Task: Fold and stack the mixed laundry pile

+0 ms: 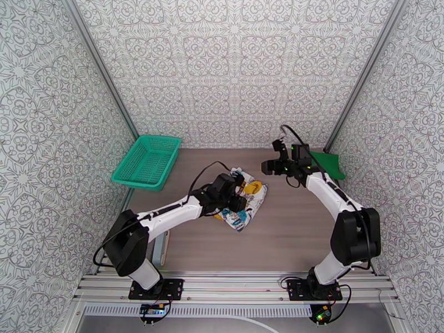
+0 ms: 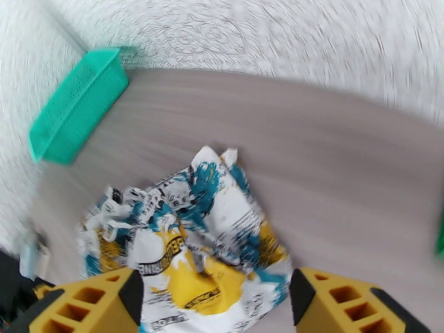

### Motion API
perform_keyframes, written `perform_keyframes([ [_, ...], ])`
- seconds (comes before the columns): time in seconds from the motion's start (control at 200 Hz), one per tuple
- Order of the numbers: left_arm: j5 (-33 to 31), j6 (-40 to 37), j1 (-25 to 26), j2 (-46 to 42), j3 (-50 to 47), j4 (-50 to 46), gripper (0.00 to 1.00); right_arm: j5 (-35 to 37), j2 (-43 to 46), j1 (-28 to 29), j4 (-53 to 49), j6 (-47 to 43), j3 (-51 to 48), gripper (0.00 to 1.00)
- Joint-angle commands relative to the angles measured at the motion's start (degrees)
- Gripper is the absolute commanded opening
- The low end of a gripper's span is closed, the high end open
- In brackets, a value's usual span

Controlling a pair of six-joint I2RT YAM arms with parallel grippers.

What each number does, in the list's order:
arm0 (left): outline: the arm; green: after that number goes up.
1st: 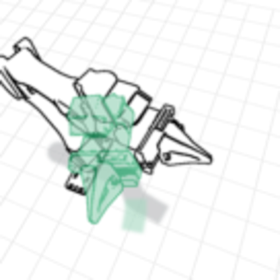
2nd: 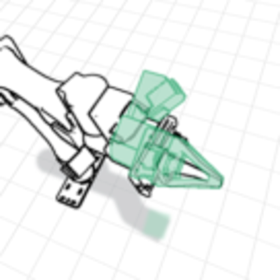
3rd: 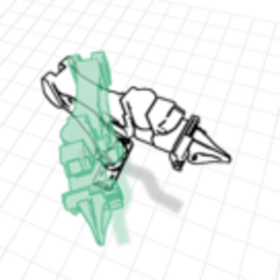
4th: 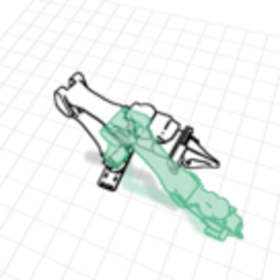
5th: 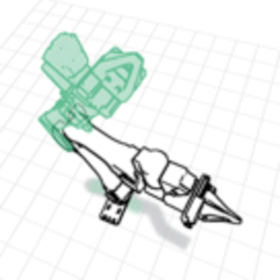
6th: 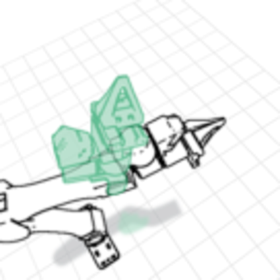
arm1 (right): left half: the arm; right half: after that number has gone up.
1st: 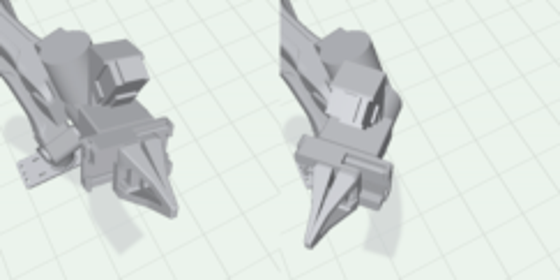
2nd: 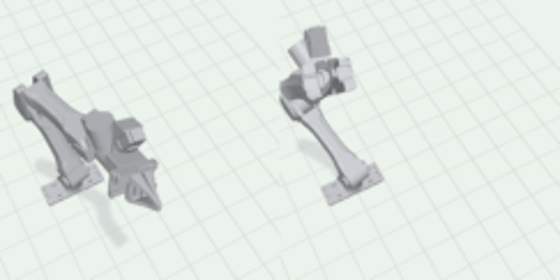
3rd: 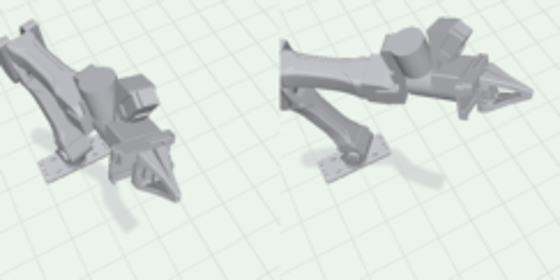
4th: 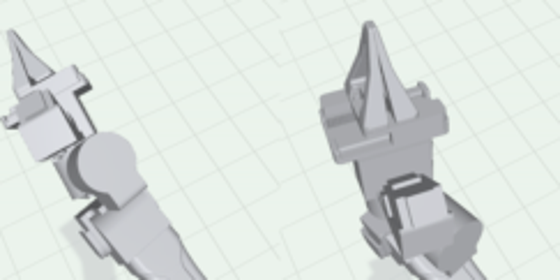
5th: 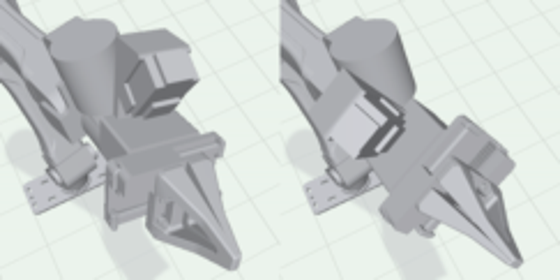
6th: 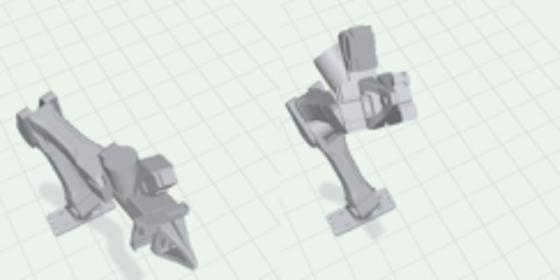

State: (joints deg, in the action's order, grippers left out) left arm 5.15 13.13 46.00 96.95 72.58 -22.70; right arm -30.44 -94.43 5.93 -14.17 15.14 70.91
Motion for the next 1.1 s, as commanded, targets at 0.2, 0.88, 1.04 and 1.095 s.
perform_keyframes([
  [0.2, -16.2, -18.8, 6.7, 14.8, 10.9, -12.8, 0.68, -1.2, 6.0, -8.2, 4.3, 18.0, -17.9, 0.94],
  [0.88, -22.1, -20.4, 8.5, 27.3, 16.2, -17.0, 0.19, -1.8, 16.3, -9.2, 2.7, 23.6, -29.4, 0.99],
  [1.04, -21.2, -17.3, 7.1, 22.1, 13.0, -10.7, 0.00, -6.4, 16.0, -9.2, 6.6, 28.3, -31.7, 0.98],
  [1.095, -19.6, -16.3, 6.5, 19.3, 11.2, -7.8, 0.00, -8.3, 15.9, -9.1, 9.6, 30.7, -33.2, 0.98],
])
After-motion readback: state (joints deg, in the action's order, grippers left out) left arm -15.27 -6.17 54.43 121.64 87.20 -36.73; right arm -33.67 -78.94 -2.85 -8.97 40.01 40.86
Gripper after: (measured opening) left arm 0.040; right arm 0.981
